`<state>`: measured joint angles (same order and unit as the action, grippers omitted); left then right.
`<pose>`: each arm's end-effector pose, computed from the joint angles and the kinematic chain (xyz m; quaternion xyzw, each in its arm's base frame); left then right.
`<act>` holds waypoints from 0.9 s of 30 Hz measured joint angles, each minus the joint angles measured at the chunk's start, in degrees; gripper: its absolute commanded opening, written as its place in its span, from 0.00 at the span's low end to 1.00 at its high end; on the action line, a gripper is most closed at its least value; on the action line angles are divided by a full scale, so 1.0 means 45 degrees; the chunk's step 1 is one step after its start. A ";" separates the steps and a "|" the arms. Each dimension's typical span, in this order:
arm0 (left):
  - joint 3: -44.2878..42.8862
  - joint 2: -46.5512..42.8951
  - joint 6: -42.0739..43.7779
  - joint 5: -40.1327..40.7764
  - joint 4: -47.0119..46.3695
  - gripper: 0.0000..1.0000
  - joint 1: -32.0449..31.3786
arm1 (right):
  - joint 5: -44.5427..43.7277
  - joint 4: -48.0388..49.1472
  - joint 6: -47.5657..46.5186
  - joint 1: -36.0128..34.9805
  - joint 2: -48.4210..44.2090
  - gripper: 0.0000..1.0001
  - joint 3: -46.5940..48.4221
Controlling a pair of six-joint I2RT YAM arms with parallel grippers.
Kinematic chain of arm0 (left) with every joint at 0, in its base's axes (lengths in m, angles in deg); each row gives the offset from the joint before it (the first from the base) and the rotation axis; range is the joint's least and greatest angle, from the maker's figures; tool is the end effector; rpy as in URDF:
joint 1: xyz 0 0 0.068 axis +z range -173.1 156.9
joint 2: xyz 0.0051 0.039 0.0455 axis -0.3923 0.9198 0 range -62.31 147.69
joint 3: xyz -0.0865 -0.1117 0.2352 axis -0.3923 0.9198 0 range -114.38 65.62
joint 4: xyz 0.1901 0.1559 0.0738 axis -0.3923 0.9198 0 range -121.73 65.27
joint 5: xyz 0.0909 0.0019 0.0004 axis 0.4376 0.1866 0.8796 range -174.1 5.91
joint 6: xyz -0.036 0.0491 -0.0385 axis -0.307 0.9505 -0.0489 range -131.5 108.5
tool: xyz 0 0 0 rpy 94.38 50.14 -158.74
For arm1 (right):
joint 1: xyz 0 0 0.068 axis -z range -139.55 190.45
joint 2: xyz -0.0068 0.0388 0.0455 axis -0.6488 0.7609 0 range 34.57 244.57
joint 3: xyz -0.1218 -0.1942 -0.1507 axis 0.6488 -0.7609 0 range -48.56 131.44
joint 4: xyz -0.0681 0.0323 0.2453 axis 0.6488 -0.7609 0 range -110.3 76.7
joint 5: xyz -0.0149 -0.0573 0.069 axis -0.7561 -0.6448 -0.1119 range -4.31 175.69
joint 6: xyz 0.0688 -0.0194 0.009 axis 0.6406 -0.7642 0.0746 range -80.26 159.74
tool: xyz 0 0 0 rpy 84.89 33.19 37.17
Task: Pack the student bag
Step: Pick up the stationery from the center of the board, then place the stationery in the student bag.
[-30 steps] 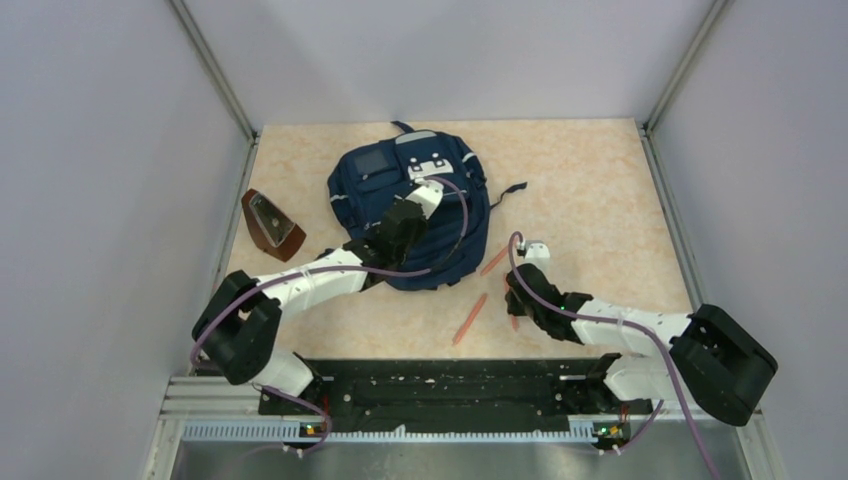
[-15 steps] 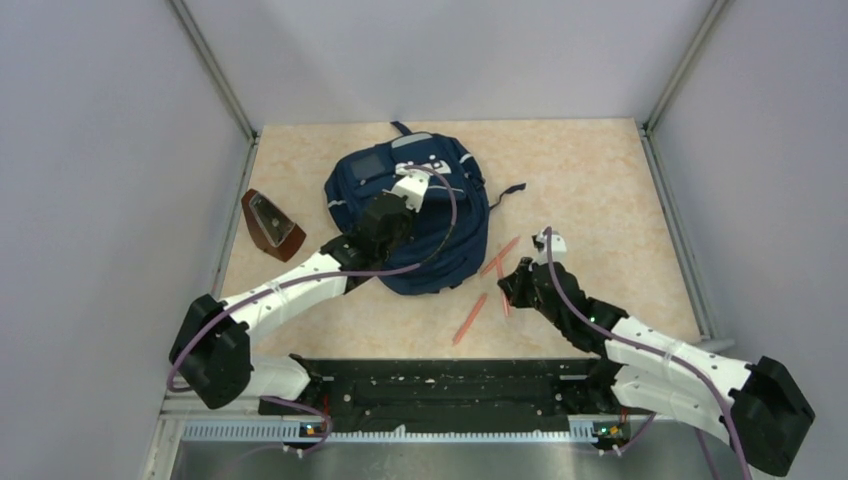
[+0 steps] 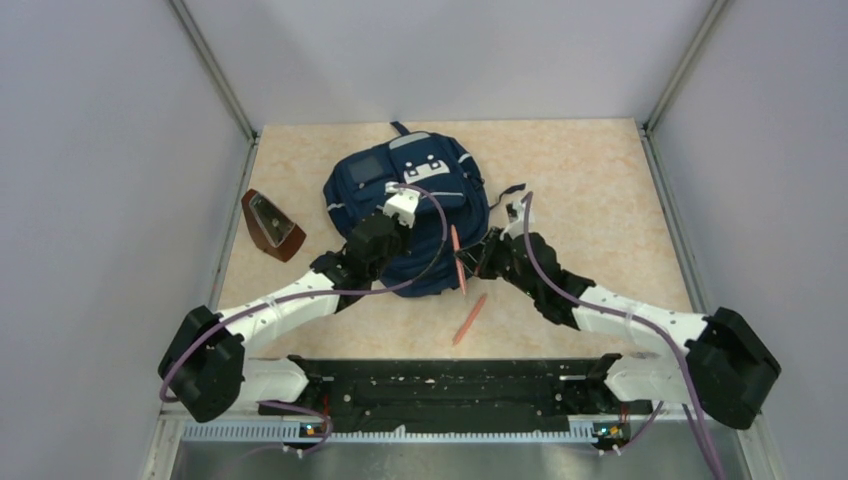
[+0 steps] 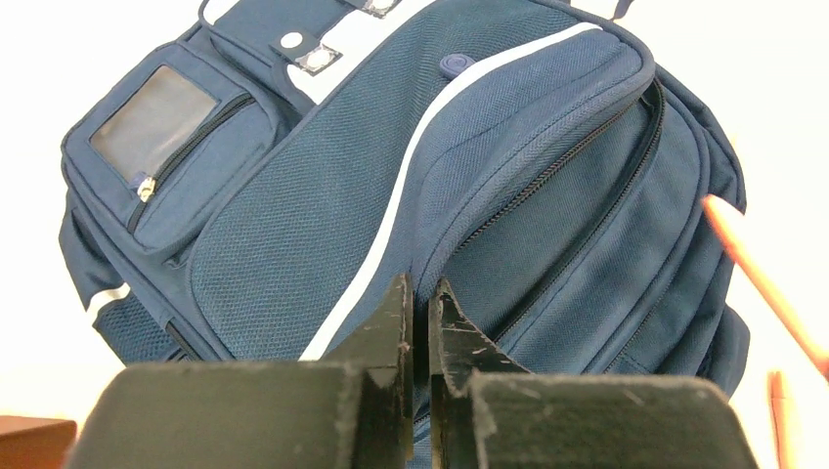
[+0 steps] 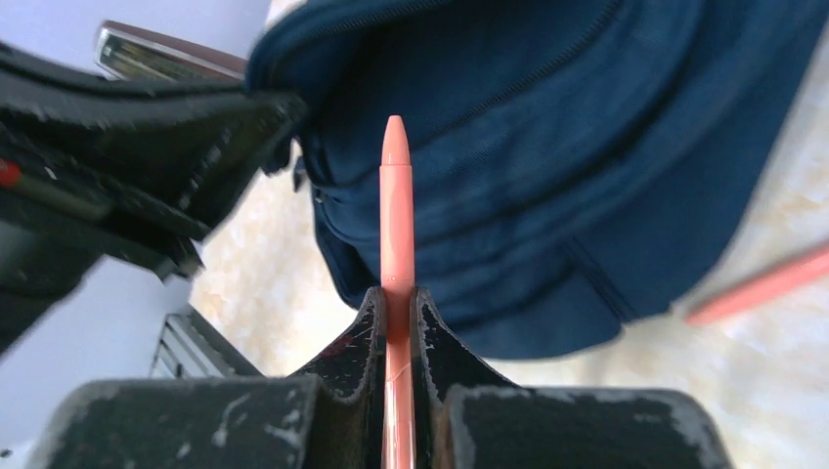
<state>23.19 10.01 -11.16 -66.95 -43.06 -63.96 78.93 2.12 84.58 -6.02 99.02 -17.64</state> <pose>0.2395 -0.1839 0.2575 0.2010 0.7820 -0.0865 0.5836 0.1876 0.1874 0.2292 0.0232 0.8086 0.3857 0.4437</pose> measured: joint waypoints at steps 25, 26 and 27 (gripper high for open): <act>0.2482 -0.0996 -0.0097 -0.0583 -0.3206 0.00 -0.0010 | -0.1010 0.4648 0.4046 0.0476 0.5969 0.00 0.2608; 0.2482 -0.0996 -0.0097 -0.0622 -0.3283 0.00 -0.0005 | -0.1258 0.4964 0.4163 0.0476 0.6217 0.00 0.2628; 0.2487 -0.0996 -0.0092 -0.0646 -0.3317 0.00 -0.0005 | -0.1472 0.5207 0.4245 0.0476 0.6450 0.00 0.2657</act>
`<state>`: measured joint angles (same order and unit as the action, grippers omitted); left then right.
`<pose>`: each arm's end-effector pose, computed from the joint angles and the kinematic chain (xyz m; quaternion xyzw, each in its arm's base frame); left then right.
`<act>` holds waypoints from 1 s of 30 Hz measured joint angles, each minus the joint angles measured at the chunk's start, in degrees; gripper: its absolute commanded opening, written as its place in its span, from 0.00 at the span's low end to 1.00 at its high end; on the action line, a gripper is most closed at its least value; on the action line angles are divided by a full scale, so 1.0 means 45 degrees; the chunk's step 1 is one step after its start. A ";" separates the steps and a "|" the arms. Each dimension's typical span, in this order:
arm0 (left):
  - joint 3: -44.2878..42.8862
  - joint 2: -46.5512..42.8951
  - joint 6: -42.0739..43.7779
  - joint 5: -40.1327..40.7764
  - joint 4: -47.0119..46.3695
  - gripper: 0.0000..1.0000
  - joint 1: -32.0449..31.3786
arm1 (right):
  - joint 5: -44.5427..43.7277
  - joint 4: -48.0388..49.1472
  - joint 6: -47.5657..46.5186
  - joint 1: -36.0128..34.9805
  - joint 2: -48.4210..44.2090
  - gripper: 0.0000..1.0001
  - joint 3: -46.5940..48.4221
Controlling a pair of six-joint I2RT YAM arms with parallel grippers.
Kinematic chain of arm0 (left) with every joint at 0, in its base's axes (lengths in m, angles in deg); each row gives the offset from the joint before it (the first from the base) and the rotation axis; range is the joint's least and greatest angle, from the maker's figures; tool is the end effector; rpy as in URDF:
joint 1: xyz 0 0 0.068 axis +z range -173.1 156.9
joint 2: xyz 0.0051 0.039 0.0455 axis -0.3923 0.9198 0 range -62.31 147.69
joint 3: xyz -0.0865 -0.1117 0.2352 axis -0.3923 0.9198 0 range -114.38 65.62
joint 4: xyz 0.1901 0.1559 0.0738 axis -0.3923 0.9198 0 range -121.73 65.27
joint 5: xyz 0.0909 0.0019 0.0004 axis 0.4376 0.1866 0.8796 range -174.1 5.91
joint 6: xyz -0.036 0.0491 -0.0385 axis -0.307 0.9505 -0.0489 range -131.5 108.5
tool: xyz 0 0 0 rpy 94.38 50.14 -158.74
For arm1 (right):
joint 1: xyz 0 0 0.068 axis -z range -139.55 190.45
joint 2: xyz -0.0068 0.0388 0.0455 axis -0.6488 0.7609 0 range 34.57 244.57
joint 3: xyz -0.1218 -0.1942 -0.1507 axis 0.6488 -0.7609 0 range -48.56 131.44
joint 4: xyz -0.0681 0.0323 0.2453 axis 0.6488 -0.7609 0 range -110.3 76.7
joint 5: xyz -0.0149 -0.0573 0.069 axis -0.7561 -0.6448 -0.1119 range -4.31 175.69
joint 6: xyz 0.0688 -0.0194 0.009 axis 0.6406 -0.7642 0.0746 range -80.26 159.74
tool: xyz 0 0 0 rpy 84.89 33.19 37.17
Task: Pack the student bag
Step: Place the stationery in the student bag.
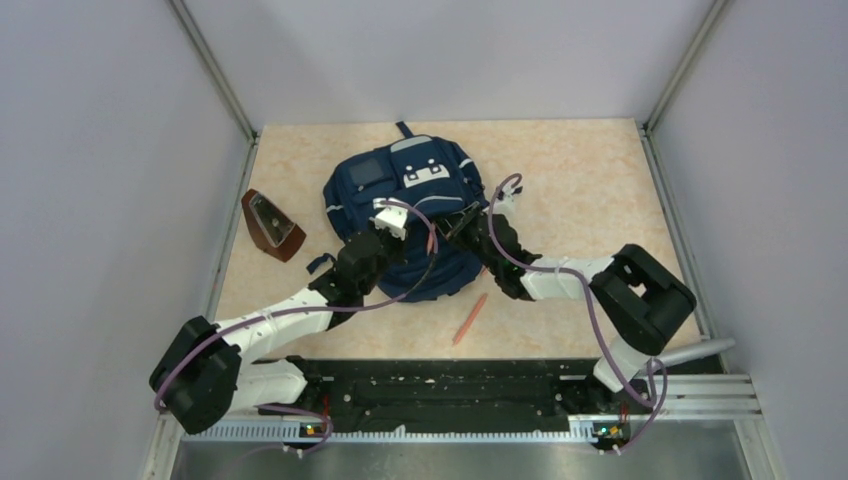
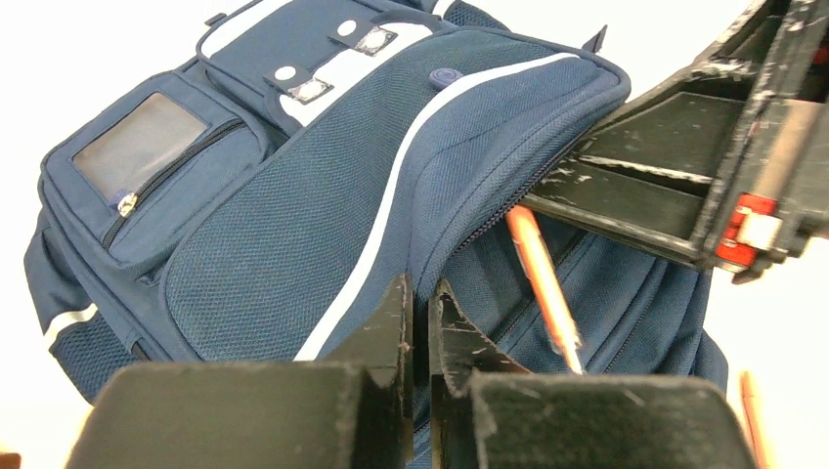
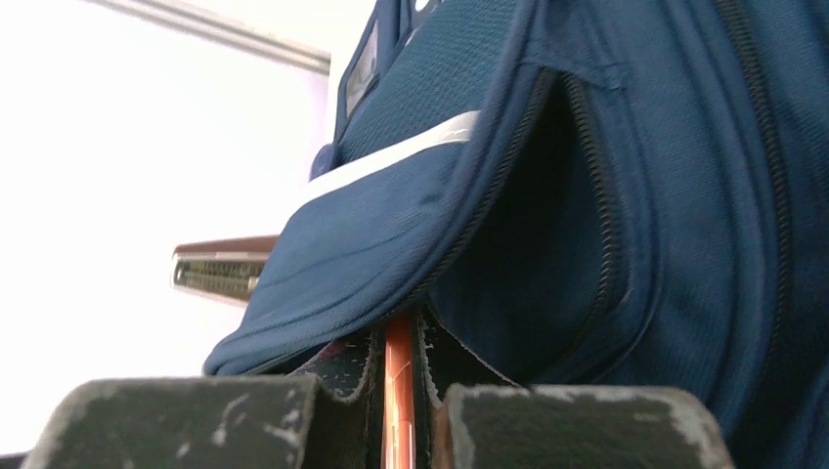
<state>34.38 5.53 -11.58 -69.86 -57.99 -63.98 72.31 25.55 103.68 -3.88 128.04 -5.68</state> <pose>0.2197 -0.1708 0.2411 0.1912 0.7418 -0.1333 0.6288 0.2699 0.2445 0.2045 0.2037 0.7467 0.4550 0.4404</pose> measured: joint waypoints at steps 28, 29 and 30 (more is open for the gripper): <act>0.0544 -0.0447 -0.0151 0.0228 -0.0505 0.00 0.0155 | -0.3094 0.3541 -0.2108 -0.0126 0.3657 0.39 0.2249; 0.0544 -0.0432 -0.0189 0.0243 -0.0525 0.00 0.0155 | -0.3118 0.3638 -0.2205 -0.0136 0.3657 0.40 0.2239; 0.0544 -0.0408 -0.0223 0.0253 -0.0539 0.00 0.0155 | -0.3138 0.3696 -0.2263 -0.0136 0.3657 0.42 0.2229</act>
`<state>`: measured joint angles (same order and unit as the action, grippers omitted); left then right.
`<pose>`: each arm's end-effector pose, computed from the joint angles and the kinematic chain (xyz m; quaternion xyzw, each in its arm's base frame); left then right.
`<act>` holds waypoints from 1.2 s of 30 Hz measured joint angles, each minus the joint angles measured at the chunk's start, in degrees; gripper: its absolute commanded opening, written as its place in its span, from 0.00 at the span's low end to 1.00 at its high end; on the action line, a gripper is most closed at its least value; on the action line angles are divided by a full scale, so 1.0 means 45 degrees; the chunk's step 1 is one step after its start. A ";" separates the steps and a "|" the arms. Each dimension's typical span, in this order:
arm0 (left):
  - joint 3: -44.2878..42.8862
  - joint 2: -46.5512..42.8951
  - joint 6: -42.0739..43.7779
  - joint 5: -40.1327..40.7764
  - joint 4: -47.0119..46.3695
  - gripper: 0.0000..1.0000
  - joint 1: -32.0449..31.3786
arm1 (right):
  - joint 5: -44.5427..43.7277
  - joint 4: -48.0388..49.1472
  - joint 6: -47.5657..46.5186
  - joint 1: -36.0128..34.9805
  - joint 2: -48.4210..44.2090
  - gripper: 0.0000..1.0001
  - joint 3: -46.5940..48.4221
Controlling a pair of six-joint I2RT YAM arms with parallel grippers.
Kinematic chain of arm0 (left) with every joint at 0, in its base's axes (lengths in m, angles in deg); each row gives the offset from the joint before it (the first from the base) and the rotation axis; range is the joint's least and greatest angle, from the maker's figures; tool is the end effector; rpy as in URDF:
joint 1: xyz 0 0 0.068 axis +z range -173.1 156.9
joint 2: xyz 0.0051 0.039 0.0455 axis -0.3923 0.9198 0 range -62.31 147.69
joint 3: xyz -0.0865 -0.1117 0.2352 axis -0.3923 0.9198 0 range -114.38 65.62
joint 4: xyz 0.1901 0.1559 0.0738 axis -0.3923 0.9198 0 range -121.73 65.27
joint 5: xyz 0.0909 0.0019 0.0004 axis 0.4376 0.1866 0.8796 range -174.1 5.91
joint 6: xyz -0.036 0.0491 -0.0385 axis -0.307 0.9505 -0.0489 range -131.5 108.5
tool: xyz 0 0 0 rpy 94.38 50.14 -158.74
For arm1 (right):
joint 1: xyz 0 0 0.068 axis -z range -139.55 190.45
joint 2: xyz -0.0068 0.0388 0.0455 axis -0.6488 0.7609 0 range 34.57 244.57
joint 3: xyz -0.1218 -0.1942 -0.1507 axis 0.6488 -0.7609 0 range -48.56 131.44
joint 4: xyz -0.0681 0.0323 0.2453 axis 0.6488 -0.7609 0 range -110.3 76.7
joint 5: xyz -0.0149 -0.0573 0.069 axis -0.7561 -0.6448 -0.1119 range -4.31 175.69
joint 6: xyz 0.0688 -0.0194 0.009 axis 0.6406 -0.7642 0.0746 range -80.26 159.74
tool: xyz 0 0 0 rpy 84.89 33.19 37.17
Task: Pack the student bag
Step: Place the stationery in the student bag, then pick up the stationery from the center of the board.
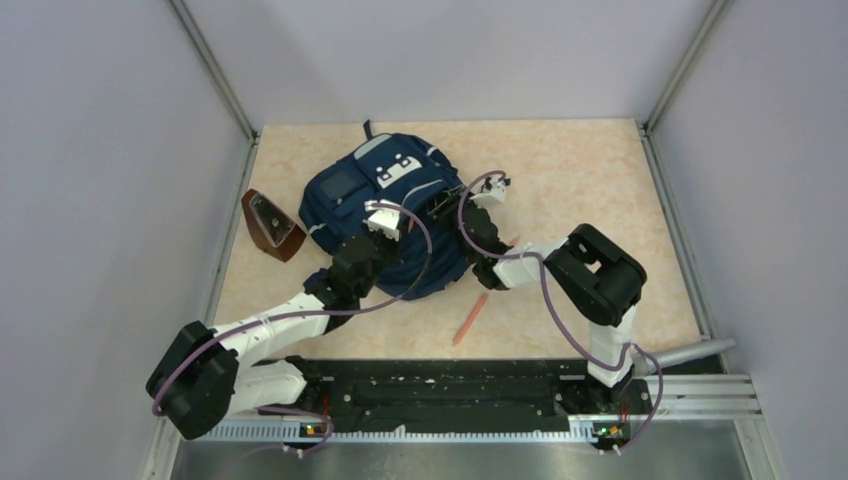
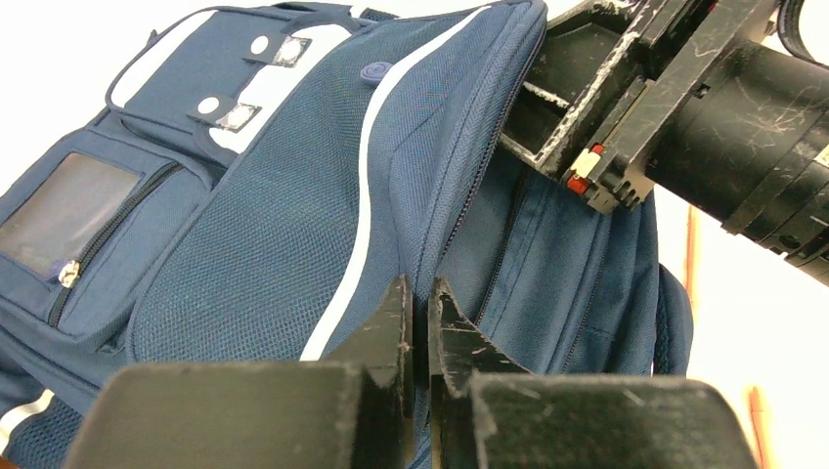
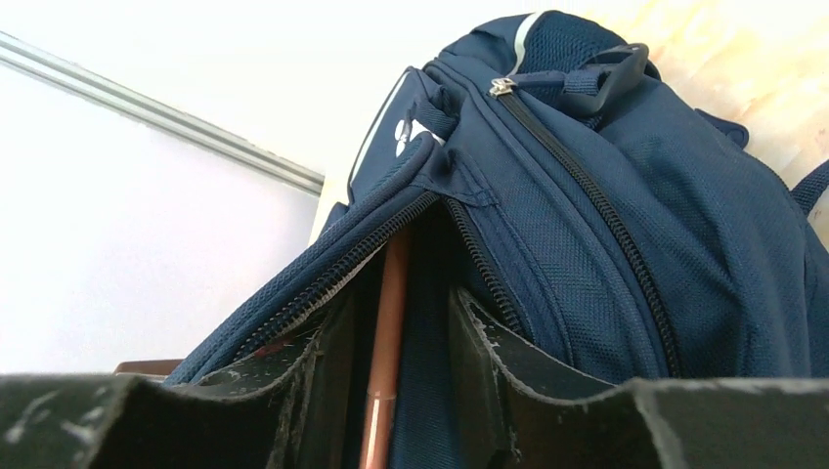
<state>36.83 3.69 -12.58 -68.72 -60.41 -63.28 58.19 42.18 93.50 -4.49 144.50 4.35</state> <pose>0.2160 -0.1618 0.2395 0.1690 0.7368 -0.1331 0.6410 0.3154 0.2760 0.1912 0.2189 0.6812 0.4031 0.5706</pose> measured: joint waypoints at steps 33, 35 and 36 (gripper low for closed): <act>-0.0005 0.0991 -0.0112 0.0787 -0.0374 0.00 -0.0165 | 0.0539 -0.8364 -0.3031 -0.0155 -1.1215 0.46 -0.6105; -0.0005 0.1044 -0.0112 0.0792 -0.0393 0.00 -0.0165 | 0.0933 -0.9549 -0.2778 -0.0204 -1.1579 0.46 -0.6358; -0.0005 0.1064 -0.0112 0.0797 -0.0393 0.00 -0.0165 | 0.1107 -1.0176 -0.2579 -0.0316 -1.1706 0.46 -0.6470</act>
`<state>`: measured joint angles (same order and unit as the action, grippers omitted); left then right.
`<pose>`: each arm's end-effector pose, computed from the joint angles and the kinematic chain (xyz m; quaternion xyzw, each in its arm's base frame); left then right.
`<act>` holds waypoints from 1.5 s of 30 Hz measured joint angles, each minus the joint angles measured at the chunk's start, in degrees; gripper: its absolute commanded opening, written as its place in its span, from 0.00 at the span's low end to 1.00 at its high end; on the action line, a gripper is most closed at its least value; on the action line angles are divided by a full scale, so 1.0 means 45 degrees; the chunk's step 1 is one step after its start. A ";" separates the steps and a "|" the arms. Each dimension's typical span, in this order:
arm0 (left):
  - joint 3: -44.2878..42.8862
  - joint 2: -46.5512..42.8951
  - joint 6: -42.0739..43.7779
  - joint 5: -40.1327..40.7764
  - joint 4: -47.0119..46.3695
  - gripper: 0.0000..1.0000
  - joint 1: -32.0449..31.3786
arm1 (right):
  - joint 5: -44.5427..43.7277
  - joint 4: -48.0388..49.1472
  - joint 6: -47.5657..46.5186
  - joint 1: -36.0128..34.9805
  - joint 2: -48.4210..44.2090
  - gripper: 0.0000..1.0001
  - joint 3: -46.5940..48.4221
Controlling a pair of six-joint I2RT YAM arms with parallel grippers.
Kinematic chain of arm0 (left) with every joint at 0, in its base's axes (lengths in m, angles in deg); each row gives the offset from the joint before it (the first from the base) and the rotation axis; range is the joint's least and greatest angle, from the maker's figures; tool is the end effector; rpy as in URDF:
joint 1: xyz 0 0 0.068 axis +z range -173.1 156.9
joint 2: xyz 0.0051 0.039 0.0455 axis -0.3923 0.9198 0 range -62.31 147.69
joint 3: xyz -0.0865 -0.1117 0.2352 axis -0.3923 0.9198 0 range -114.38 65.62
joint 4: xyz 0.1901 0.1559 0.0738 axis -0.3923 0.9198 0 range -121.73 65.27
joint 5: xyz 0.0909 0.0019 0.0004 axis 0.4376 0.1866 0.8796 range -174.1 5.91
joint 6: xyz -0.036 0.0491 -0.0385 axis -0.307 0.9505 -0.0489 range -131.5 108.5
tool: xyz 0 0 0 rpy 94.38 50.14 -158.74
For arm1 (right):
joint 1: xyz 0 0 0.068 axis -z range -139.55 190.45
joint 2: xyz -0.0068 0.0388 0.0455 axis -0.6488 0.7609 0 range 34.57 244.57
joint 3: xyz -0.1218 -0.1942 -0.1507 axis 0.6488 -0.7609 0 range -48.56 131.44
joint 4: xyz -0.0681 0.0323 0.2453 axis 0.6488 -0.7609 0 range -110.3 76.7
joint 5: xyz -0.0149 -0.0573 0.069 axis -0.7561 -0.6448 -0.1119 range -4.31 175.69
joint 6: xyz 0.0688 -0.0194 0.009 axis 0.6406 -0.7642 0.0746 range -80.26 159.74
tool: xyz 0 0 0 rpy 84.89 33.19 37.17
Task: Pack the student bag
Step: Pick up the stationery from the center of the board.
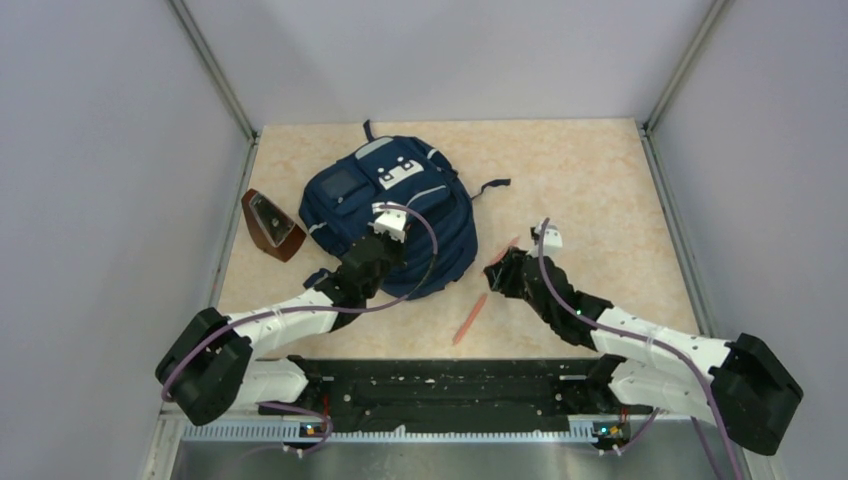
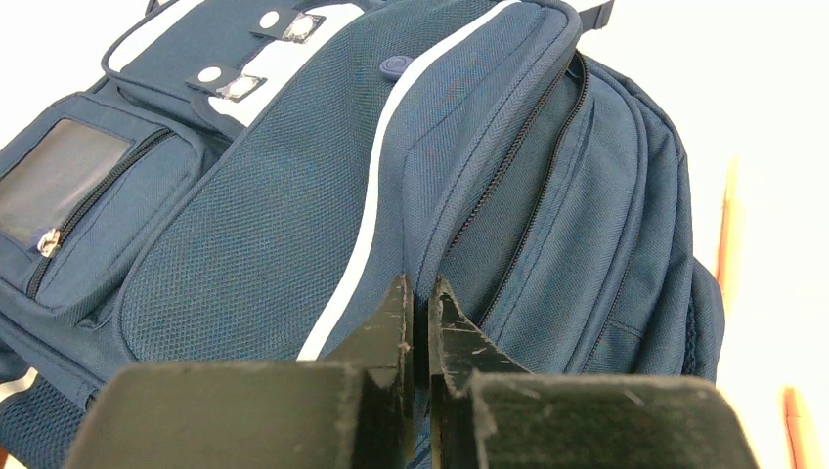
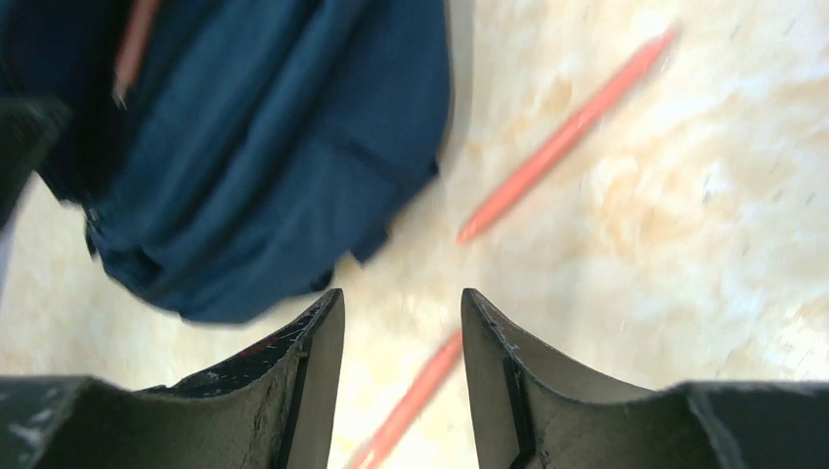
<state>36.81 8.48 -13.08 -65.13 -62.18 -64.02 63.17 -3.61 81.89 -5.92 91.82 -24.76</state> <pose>0.2234 -0.1681 0.2225 0.1590 0.7544 -0.1073 0.6278 0.1735 0.1490 0.2027 0.0764 0.8248 0.2568 0.4979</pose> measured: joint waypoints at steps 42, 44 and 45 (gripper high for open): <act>0.0000 0.0160 0.0000 -0.0044 -0.0146 0.00 0.0000 | -0.1583 -0.4600 0.2118 -0.3755 0.6819 0.29 0.3832; 0.0000 0.0160 0.0000 -0.0044 -0.0146 0.00 0.0000 | -0.1608 -0.4629 0.2123 -0.3769 0.6819 0.26 0.3837; 0.0000 0.0160 0.0000 -0.0044 -0.0151 0.00 0.0000 | -0.1622 -0.4643 0.2118 -0.3774 0.6819 0.25 0.3837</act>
<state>36.81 9.20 -13.08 -65.33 -62.86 -64.02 55.87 -24.50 91.42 -22.90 122.51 -7.50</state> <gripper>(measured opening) 0.041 0.280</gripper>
